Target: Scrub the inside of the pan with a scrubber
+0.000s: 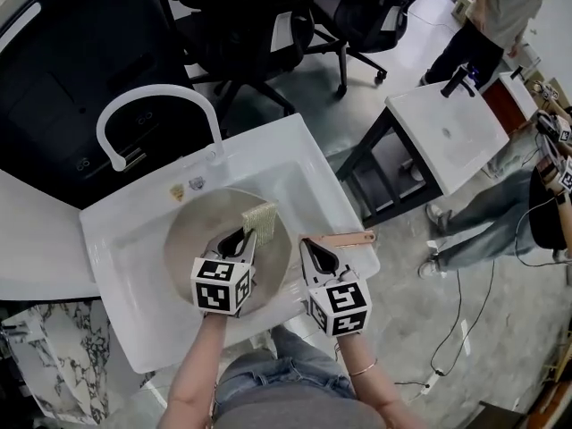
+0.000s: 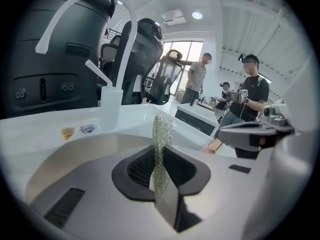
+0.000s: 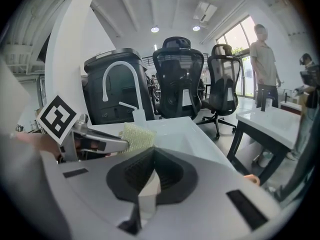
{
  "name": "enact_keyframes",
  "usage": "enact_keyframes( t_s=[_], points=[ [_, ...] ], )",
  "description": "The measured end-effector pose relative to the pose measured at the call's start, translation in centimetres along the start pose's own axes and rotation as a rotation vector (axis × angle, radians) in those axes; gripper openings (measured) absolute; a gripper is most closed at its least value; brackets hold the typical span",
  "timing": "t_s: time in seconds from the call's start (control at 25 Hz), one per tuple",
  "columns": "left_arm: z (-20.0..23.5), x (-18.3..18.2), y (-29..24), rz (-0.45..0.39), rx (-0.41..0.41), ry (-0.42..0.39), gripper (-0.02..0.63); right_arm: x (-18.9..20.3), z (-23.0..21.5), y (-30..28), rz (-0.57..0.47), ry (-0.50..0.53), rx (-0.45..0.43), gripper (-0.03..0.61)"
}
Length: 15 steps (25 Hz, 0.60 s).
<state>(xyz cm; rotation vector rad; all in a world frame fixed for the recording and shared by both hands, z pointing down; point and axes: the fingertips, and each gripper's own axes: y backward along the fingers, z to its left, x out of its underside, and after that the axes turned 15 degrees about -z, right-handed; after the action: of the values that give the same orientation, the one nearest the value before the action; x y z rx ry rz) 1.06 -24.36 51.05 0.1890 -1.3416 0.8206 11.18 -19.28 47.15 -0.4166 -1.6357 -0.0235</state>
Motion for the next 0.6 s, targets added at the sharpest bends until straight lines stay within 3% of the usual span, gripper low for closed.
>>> enact_keyframes(
  t_s=[0.6],
  points=[
    [3.7, 2.2, -3.8, 0.041, -0.108, -0.067, 0.064, 1.6, -0.3, -1.9, 0.061, -0.027, -0.023, 0.011]
  ],
)
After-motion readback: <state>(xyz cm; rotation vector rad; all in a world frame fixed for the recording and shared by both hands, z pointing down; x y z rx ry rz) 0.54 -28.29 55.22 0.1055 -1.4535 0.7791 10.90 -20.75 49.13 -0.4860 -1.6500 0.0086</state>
